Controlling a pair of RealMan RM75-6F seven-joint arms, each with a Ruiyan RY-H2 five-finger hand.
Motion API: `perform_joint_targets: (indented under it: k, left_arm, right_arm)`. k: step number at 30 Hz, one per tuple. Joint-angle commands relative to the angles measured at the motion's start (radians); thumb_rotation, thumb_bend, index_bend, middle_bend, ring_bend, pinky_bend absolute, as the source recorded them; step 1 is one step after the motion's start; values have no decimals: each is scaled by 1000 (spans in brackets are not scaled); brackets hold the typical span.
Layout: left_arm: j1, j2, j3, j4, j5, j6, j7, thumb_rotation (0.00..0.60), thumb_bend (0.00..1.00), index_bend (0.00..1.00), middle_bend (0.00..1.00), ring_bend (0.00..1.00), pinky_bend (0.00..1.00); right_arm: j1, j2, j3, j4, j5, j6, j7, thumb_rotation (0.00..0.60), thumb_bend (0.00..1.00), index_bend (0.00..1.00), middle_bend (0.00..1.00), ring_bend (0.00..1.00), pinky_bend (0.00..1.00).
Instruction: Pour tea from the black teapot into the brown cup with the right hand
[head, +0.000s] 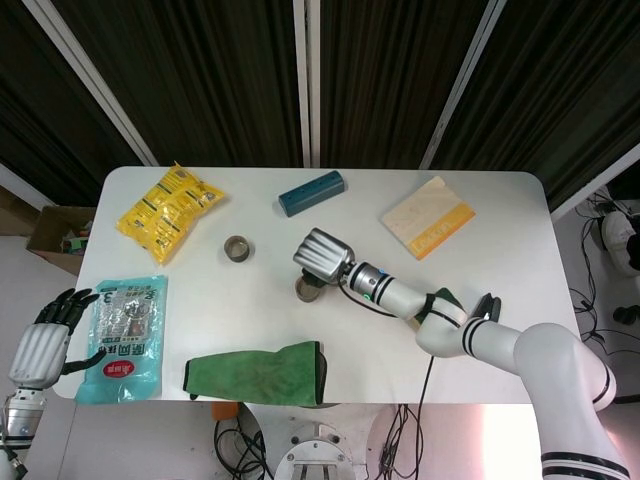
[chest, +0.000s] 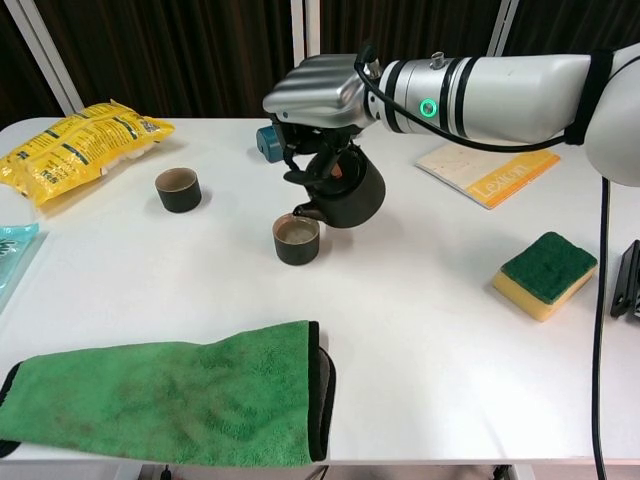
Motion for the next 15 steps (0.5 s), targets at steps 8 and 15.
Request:
perform_joint_targets:
  k: [8,15]
  left_arm:
    - [-2,4,0,-8,2,1,7,600,87,174,127,94,205]
    - [-4,5,1,-17,5,0,18,600,87,174,126,94,205]
  right_arm:
    - [-34,52,36,-53,33,44,69,600,477,1000,1000,954,808]
    - [-91,96,66,-111,68,114,161,600,477,1000,1000,954,808]
